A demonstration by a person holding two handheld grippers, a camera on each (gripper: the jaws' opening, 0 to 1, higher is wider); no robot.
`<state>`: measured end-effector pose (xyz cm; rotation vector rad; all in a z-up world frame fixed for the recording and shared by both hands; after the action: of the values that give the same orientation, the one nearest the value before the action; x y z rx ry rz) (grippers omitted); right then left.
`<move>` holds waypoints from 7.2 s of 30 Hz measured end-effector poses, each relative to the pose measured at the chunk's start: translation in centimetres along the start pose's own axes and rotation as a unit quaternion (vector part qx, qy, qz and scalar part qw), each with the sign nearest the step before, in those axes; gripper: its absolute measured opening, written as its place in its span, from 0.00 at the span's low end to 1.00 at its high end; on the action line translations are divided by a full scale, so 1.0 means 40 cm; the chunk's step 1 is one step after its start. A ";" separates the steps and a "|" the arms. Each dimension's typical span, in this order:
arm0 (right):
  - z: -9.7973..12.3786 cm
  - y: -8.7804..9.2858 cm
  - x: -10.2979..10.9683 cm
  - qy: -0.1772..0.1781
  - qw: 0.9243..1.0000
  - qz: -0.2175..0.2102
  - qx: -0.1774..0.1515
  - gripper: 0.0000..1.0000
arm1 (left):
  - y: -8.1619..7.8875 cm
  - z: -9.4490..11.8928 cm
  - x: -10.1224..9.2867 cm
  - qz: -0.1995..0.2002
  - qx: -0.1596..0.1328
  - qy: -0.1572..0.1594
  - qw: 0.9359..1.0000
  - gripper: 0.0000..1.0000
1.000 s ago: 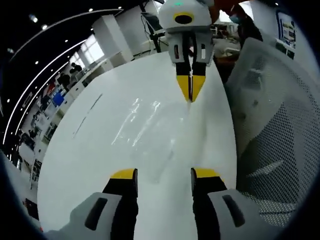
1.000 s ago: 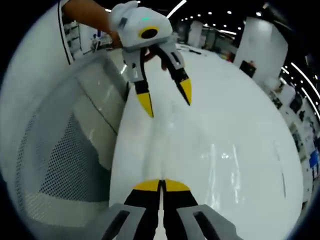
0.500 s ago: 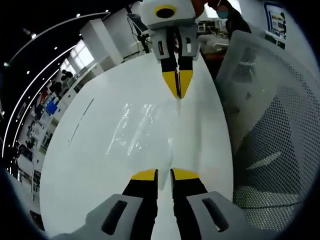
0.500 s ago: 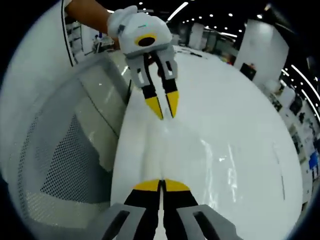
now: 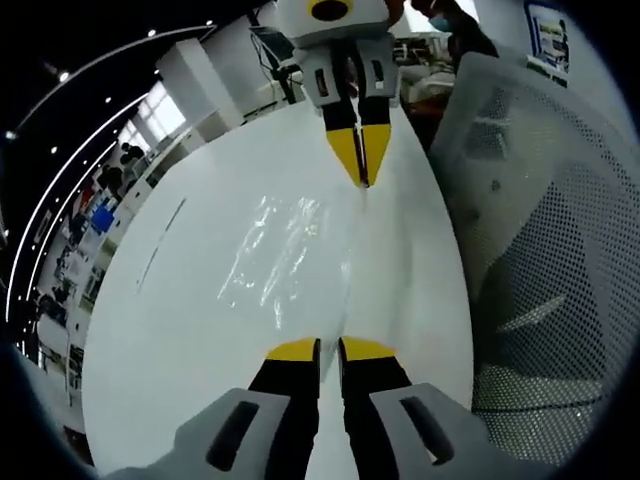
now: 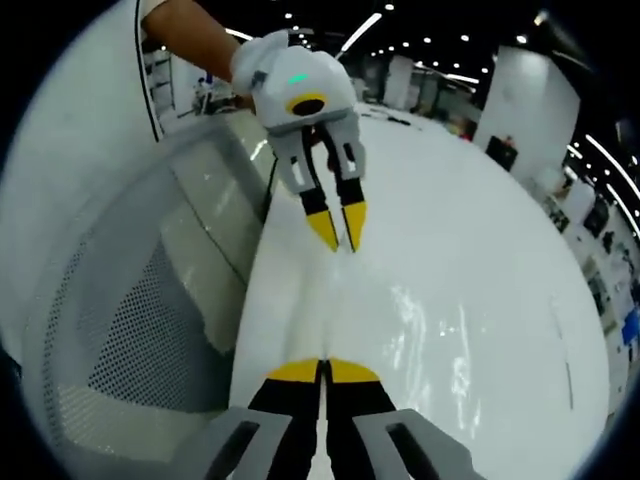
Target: Open the resealable bag by pulling the two sides of the seal apart until the entire bag opening is separated and visibly accessible.
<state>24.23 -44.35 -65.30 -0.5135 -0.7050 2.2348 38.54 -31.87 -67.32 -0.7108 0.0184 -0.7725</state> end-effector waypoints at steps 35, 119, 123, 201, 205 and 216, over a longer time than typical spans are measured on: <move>-0.030 -0.044 -0.016 0.044 0.995 -0.082 -0.033 0.08 | -0.059 0.004 -0.008 0.024 -0.029 0.026 0.999 0.00; -0.099 -0.086 -0.042 0.020 0.998 -0.052 -0.040 0.00 | -0.076 -0.031 0.019 0.068 -0.039 0.047 0.996 0.00; -0.103 -0.102 -0.048 0.012 0.996 -0.059 -0.060 0.01 | -0.075 -0.027 0.019 0.060 -0.038 0.047 0.996 0.00; 0.003 0.022 -0.060 0.048 0.991 -0.122 -0.030 0.08 | -0.089 -0.044 0.009 -0.028 -0.029 0.032 0.999 0.00; -0.016 0.025 -0.051 0.034 0.992 -0.118 -0.020 0.08 | -0.093 -0.043 0.010 -0.028 -0.032 0.028 0.999 0.00; -0.017 0.009 -0.073 0.032 0.990 -0.137 -0.030 0.08 | -0.090 -0.043 0.010 -0.039 -0.030 0.024 0.998 0.00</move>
<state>26.33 -46.49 -65.64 -0.4832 -0.7630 1.9376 36.10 -34.94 -66.41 -0.7531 0.0582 -0.8672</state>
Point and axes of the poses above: the point that each gripper's makers call its tool centre point, and the gripper's own axes: z roughly backward along the fingers, x roughly to its left, y roughly out of its underside, the point moved 8 cm from there along z, roughly backward along the fingers, and after that the axes turned 5 degrees about y, right-handed, at the moved point
